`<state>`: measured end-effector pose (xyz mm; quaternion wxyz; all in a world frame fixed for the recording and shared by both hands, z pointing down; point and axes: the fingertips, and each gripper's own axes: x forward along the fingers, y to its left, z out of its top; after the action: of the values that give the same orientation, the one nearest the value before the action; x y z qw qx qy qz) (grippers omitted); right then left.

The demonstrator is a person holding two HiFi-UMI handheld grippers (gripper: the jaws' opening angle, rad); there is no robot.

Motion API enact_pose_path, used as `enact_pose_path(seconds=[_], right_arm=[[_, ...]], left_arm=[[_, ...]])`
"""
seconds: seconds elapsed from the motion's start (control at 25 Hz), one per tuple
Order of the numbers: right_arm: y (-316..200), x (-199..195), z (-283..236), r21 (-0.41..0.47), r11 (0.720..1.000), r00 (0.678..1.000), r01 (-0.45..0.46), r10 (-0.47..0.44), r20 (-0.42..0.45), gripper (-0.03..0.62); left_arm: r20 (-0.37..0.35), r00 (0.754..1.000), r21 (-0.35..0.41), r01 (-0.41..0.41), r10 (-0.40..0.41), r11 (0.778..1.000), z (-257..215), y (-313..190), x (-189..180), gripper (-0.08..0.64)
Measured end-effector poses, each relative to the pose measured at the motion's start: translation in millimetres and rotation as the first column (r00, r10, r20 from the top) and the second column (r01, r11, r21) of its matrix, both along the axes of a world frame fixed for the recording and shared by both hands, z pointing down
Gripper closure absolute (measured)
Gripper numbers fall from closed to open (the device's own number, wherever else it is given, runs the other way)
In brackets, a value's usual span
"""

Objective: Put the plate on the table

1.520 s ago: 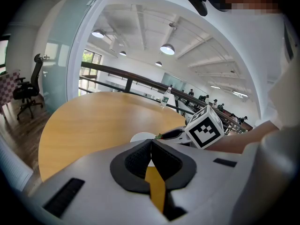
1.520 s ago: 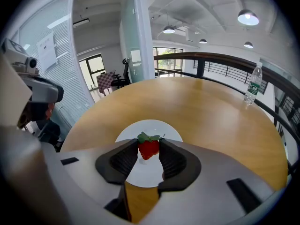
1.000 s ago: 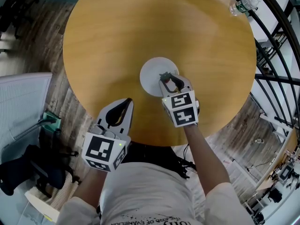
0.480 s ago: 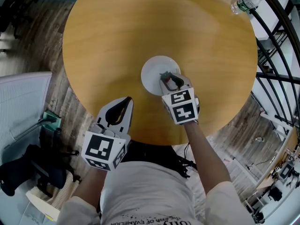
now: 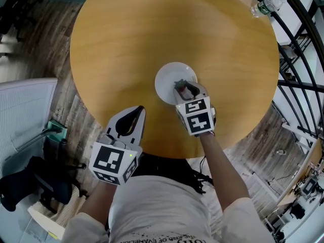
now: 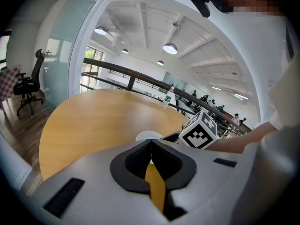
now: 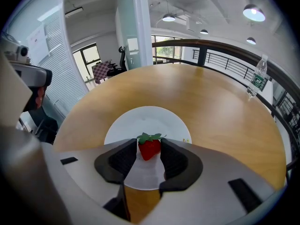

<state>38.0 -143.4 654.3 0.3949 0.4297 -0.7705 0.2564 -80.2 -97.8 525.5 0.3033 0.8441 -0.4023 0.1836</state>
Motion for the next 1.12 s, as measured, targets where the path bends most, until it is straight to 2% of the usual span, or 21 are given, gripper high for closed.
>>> enact_pose_path(seconds=[0.24,0.72,1.12], right_arm=[[-1,-2,-3,0.021,1.000,1.000,0.003,-0.003,0.001,0.403],[4,2,-20,0.035,0.999,1.000,-0.010,0.010,0.009,0.397],[28,12,-73,0.100,0.995,0.998,-0.002,-0.004,0.064,0.399]], left_arm=[[0.002,1.000,0.006,0.000,0.000,1.000,-2,1,-3,0.537],[0.000,1.000,0.026,-0.005,0.005,1.000,-13,10,1,0.537],[-0.005,1.000,0.090,-0.007,0.007,0.996,-45,23,17,0.537]])
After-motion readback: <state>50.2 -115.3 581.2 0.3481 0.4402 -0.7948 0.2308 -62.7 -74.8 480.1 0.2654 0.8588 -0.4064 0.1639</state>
